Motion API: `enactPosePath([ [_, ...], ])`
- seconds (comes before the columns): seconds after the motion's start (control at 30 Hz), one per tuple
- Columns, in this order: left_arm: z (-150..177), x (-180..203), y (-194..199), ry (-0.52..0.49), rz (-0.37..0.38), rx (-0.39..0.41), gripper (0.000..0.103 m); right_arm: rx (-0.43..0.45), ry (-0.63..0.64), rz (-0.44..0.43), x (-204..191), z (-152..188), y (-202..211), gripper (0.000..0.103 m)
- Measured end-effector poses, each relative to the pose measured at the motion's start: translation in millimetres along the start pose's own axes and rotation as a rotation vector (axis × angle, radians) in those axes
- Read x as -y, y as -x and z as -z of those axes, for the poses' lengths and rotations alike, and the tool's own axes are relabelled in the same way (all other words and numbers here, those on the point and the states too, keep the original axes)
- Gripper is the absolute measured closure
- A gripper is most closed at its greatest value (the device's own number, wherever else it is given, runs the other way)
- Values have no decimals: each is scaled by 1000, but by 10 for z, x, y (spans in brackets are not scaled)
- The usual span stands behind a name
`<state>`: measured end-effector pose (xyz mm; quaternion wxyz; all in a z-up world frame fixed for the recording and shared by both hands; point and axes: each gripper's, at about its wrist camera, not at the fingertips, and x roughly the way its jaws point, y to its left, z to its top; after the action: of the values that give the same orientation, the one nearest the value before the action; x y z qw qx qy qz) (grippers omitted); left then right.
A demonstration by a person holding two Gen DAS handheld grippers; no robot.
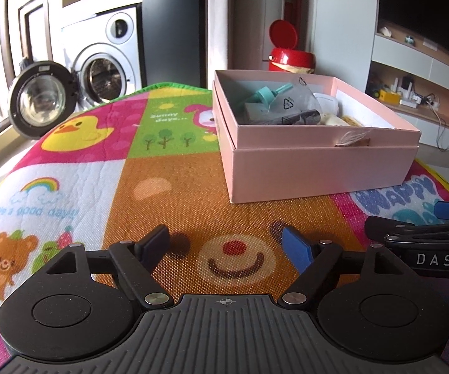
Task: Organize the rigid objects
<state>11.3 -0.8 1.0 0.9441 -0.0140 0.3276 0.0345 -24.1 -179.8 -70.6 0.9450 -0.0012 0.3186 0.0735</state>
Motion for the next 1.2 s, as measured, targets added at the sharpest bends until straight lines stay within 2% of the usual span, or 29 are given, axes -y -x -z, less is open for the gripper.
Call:
enactPosePath([
  [1.2, 5, -8, -9, 1, -2, 1, 17, 1, -6, -4, 5, 4, 15, 0],
])
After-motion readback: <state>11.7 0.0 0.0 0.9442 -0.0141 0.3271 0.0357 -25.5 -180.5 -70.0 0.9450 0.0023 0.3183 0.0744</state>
